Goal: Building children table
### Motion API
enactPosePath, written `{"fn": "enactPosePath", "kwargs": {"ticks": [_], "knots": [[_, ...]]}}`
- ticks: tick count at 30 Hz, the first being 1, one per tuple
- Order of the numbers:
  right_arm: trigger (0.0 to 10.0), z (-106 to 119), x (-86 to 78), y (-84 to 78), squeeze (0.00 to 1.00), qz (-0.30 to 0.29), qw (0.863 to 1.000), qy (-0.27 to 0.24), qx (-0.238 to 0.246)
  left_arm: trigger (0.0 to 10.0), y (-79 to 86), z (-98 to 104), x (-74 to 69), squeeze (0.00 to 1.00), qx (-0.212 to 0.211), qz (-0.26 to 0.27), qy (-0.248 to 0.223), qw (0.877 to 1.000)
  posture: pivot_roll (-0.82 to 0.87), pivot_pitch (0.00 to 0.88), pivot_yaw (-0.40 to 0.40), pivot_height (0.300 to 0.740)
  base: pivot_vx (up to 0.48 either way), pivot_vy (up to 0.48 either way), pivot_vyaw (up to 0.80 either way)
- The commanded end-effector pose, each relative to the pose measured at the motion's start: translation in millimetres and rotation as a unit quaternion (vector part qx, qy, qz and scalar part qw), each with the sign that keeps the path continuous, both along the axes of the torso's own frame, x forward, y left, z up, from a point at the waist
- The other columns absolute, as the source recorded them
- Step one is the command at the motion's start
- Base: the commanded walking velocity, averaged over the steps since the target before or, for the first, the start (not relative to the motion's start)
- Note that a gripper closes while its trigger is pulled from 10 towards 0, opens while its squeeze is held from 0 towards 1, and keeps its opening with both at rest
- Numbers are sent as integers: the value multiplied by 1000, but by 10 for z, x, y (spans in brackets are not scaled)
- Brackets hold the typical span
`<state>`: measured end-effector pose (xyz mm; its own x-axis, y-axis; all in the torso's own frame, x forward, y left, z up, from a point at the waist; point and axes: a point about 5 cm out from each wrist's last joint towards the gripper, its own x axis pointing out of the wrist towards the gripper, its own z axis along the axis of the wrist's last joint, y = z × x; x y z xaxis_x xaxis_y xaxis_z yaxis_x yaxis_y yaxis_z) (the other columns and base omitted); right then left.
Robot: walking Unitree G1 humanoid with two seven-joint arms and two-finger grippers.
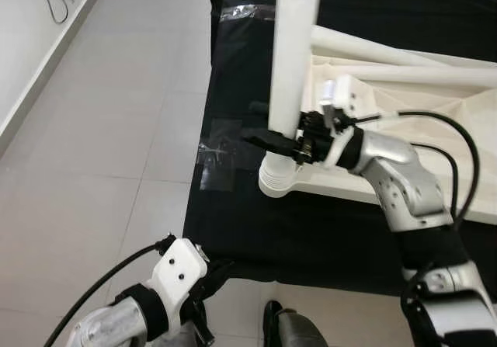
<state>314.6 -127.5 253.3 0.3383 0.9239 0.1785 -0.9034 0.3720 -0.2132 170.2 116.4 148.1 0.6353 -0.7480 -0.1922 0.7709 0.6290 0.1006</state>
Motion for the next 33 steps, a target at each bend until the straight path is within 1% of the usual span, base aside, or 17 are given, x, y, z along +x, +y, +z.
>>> {"fn": "enactPosePath", "kwargs": {"ticks": [1, 4, 9, 10, 15, 16, 17, 18, 19, 22, 23, 24, 25, 27, 28, 32, 33], "knots": [[10000, -259, -39, 19, 0, 9, 999, 45, 21, 10000, -2, -43, -33, 0, 4, -5, 13, 1000, 65, 307, -18, 740, 0, 0, 0], [10000, -274, -42, 21, 0, 3, 999, 45, 21, 10000, 0, -42, -31, 0, 5, -5, 13, 1000, 65, 307, -18, 740, 0, 0, 0], [10000, -367, -11, -6, 0, -48, 998, 41, 12, 10000, 9, -42, -25, 0, 6, -4, 12, 1000, 65, 309, -18, 740, 0, 0, 0], [10000, -367, -11, -6, 0, -48, 998, 41, 12, 10000, 9, -42, -25, 0, 6, -4, 12, 1000, 65, 309, -18, 740, 0, 0, 0], [10000, -441, -11, -46, 0, -108, 993, 40, 9, 10000, 14, -42, -25, 0, 8, -3, 10, 1000, 68, 309, -22, 740, 0, 0, 0], [10000, -441, -11, -46, 0, -108, 993, 40, 9, 10000, 14, -42, -25, 0, 8, -3, 10, 1000, 68, 309, -22, 740, 0, 0, 0], [10000, -476, -34, -56, 0, -155, 987, 43, 11, 10000, 21, -42, -26, 0, 10, -3, 10, 1000, 68, 309, -26, 740, 0, 0, 0], [10000, -486, -44, -58, 0, -173, 984, 44, 11, 10000, 24, -42, -27, 0, 10, -2, 10, 1000, 68, 309, -26, 740, 0, 0, 0], [10000, -521, -93, -27, 0, -207, 977, 57, 18, 10000, 30, -42, -27, 0, 11, -2, 10, 1000, 64, 310, -27, 740, 0, 0, 0], [10000, -542, -129, -7, 0, -230, 971, 66, 24, 10000, 34, -42, -27, 0, 11, -1, 10, 1000, 63, 310, -26, 740, 0, 0, 0], [10000, -591, -190, 20, 0, -259, 963, 70, 15, 10000, 39, -42, -26, 0, 12, -1, 10, 1000, 61, 310, -25, 740, 0, 0, 0], [10000, -591, -190, 20, 0, -259, 963, 70, 15, 10000, 39, -42, -26, 0, 12, -1, 10, 1000, 61, 310, -25, 740, 0, 0, 0], [10000, -639, -252, 38, 0, -292, 954, 65, -8, 10000, 45, -44, -22, 0, 12, -1, 10, 1000, 62, 308, -21, 740, 0, 0, 0], [10000, -665, -348, 124, 0, -291, 955, 54, -27, 10000, 53, -46, -14, 0, 13, -1, 10, 1000, 57, 307, -17, 740, 0, 0, 0], [10000, -661, -353, 146, 0, -286, 956, 50, -30, 10000, 54, -50, -8, 0, 13, -1, 10, 1000, 55, 301, -12, 740, 0, 0, 0], [10000, -620, -264, 133, 0, -299, 953, 48, -24, 10000, 47, -59, 4, 0, 18, -5, 9, 1000, 63, 294, -14, 740, 0, 0, 0], [10000, -591, -249, 144, 0, -294, 954, 56, -10, 10000, 46, -61, 7, 0, 18, -5, 8, 1000, 64, 292, -15, 740, 0, 0, 0]]}}
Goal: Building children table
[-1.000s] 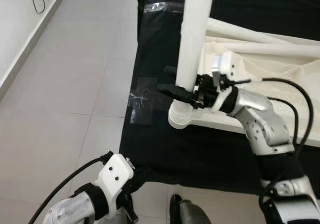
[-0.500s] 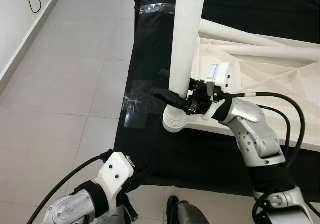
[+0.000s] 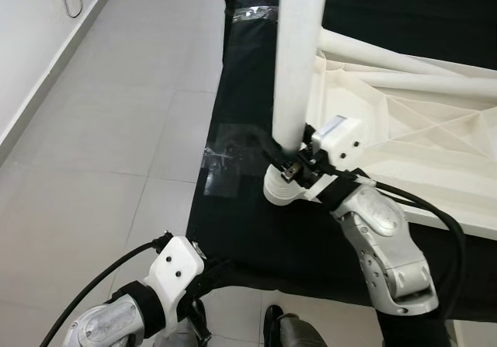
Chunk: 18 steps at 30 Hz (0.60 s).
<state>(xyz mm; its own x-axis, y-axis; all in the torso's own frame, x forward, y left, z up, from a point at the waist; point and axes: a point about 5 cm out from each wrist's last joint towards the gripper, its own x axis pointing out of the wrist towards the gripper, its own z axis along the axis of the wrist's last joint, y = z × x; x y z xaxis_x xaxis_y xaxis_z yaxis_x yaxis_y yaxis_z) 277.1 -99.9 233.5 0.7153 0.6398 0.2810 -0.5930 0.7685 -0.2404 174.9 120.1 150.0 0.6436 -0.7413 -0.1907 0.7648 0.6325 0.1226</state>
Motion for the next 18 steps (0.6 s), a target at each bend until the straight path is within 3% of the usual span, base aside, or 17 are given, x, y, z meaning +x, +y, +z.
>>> {"fn": "enactPosePath", "kwargs": {"ticks": [1, 4, 5, 6, 7, 8, 10, 13, 17, 18], "knots": [[10000, -392, 126, -132, 0, -48, 993, 108, -16, 10000, 9, -81, -39, 0, 11, -8, 17, 1000, 64, 292, -15, 740, 0, 0, 0], [10000, -355, 134, -115, 0, -34, 993, 111, 3, 10000, 9, -83, -37, 0, 11, -7, 17, 1000, 64, 292, -15, 740, 0, 0, 0], [10000, -270, 103, -73, 0, 31, 995, 98, 3, 10000, 8, -84, -33, 0, 11, -6, 17, 1000, 65, 288, -14, 740, 0, 0, 0], [10000, -270, 103, -73, 0, 31, 995, 98, 3, 10000, 8, -84, -33, 0, 11, -6, 17, 1000, 65, 288, -14, 740, 0, 0, 0], [10000, -195, 55, -56, 0, 98, 992, 81, -12, 10000, 6, -86, -30, 0, 10, -5, 17, 1000, 66, 288, -12, 740, 0, 0, 0], [10000, -145, -1, -76, 0, 166, 983, 60, -58, 10000, 3, -87, -29, 0, 10, -5, 17, 1000, 69, 287, -10, 740, 0, 0, 0], [10000, -109, -31, -166, 0, 223, 961, 37, -161, 10000, 0, -87, -30, 0, 10, -6, 17, 1000, 71, 287, -9, 740, 0, 0, 0], [10000, -100, -19, -204, 0, 228, 954, 33, -193, 10000, 0, -88, -31, 0, 11, -6, 17, 1000, 71, 287, -9, 740, 0, 0, 0], [10000, 75, 60, -285, 0, 254, 927, 14, -274, 10000, -1, -85, -38, 0, 10, -7, 18, 1000, 71, 292, -10, 740, 0, 0, 0], [10000, 75, 60, -285, 0, 254, 927, 14, -274, 10000, -1, -85, -38, 0, 10, -7, 18, 1000, 71, 292, -10, 740, 0, 0, 0]]}}
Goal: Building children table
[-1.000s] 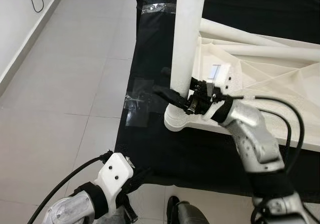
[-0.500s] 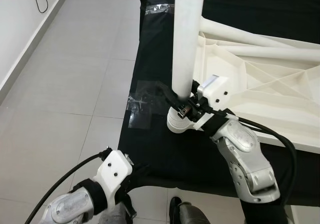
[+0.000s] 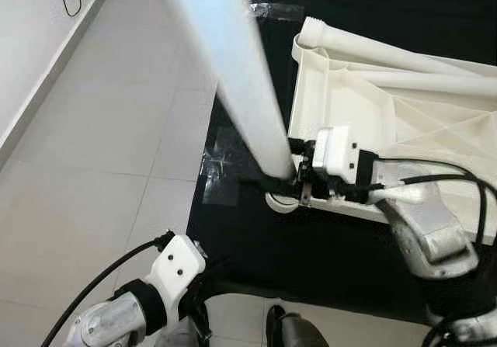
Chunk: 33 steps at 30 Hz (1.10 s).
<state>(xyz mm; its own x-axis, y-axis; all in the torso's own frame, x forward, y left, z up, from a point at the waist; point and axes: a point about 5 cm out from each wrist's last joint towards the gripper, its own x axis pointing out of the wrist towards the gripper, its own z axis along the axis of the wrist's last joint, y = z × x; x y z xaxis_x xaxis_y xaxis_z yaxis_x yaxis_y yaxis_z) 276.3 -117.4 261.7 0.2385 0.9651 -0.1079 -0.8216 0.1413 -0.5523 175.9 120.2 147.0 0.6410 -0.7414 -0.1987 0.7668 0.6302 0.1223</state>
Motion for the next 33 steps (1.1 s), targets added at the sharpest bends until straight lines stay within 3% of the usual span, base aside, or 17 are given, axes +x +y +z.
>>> {"fn": "enactPosePath", "kwargs": {"ticks": [1, 6, 9, 11, 13, 14, 17, 19, 28, 33], "knots": [[10000, -166, 77, -103, 0, -24, 998, 36, -42, 10000, -2, -55, -50, 0, 7, -6, 15, 1000, 73, 292, -10, 740, 0, 0, 0], [10000, -22, 157, -70, 0, -19, 999, 27, 9, 10000, -4, -55, -54, 0, 7, -6, 15, 1000, 77, 295, -11, 740, 0, 0, 0], [10000, 27, 158, -52, 0, -16, 995, 53, 79, 10000, -4, -55, -54, 0, 6, -5, 15, 1000, 74, 295, -11, 740, 0, 0, 0], [10000, 27, 158, -52, 0, -16, 995, 53, 79, 10000, -4, -55, -54, 0, 6, -5, 15, 1000, 74, 295, -11, 740, 0, 0, 0], [10000, 37, 128, -29, 0, -5, 981, 102, 165, 10000, -3, -56, -53, 0, 5, -5, 16, 1000, 68, 295, -13, 740, 0, 0, 0], [10000, 37, 128, -29, 0, -5, 981, 102, 165, 10000, -3, -56, -53, 0, 5, -5, 16, 1000, 68, 295, -13, 740, 0, 0, 0], [10000, -1, 131, -1, 0, -16, 964, 133, 228, 10000, -2, -57, -51, 0, 4, -6, 16, 1000, 66, 296, -14, 740, 0, 0, 0], [10000, -114, 202, 28, 0, -68, 956, 131, 252, 10000, -1, -57, -52, 0, 4, -5, 16, 1000, 75, 297, -13, 740, 0, 0, 0], [10000, -252, 264, 29, 0, -128, 946, 123, 271, 10000, 6, -53, -63, 0, 6, -5, 16, 1000, 78, 300, -10, 740, 0, 0, 0], [10000, -250, 214, -14, 0, -98, 960, 115, 236, 10000, 15, -51, -81, 0, 7, -7, 19, 1000, 89, 303, 2, 740, 0, 0, 0]]}}
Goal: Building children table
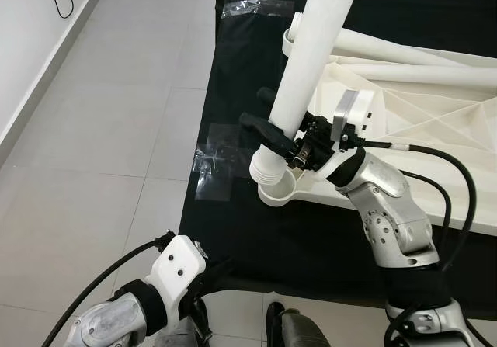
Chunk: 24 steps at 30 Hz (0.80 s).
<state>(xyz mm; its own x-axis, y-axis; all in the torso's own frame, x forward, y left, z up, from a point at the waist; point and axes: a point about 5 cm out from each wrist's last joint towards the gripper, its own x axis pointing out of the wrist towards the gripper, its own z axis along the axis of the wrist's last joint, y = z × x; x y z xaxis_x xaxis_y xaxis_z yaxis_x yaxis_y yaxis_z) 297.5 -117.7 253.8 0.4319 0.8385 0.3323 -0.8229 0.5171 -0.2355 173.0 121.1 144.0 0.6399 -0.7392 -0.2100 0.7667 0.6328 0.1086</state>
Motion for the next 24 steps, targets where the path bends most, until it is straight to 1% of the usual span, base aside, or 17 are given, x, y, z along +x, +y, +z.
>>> {"fn": "enactPosePath", "kwargs": {"ticks": [1, 4, 7, 8, 11, 13, 15, 17, 20, 23, 24], "knots": [[10000, -147, -17, -49, 0, 30, 998, 35, -41, 10000, 10, -20, -58, 0, 7, -10, 11, 1000, 89, 304, 4, 740, 0, 0, 0], [10000, -121, -58, -95, 0, 74, 994, 33, -71, 10000, 17, -20, -71, 0, 8, -12, 13, 1000, 89, 306, 8, 740, 0, 0, 0], [10000, -146, -111, -104, 0, 133, 985, 43, -98, 10000, 22, -21, -85, 0, 8, -15, 16, 1000, 92, 308, 10, 740, 0, 0, 0], [10000, -146, -111, -104, 0, 133, 985, 43, -98, 10000, 22, -21, -85, 0, 8, -15, 16, 1000, 92, 308, 10, 740, 0, 0, 0], [10000, -177, -63, -77, 0, 149, 984, 54, -82, 10000, 27, -17, -98, 0, 9, -17, 18, 1000, 97, 311, 11, 740, 0, 0, 0], [10000, -224, -12, -20, 0, 164, 982, 71, -56, 10000, 29, -10, -110, 0, 10, -17, 18, 1000, 110, 318, 11, 740, 0, 0, 0], [10000, -235, 1, -3, 0, 168, 982, 75, -49, 10000, 31, -8, -113, 0, 11, -17, 18, 1000, 113, 320, 12, 740, 0, 0, 0], [10000, -239, 27, 25, 0, 186, 979, 82, -35, 10000, 40, 0, -128, 0, 12, -14, 19, 1000, 125, 329, 16, 740, 0, 0, 0], [10000, -211, 92, 57, 0, 193, 978, 81, -21, 10000, 53, 7, -146, 0, 14, -13, 20, 1000, 131, 333, 17, 740, 0, 0, 0], [10000, -194, 119, 68, 0, 197, 977, 78, -20, 10000, 59, 10, -157, 0, 14, -13, 21, 1000, 141, 340, 18, 740, 0, 0, 0], [10000, -149, 168, 87, 0, 203, 977, 67, -21, 10000, 71, 18, -180, 0, 16, -13, 24, 1000, 148, 346, 19, 740, 0, 0, 0]]}}
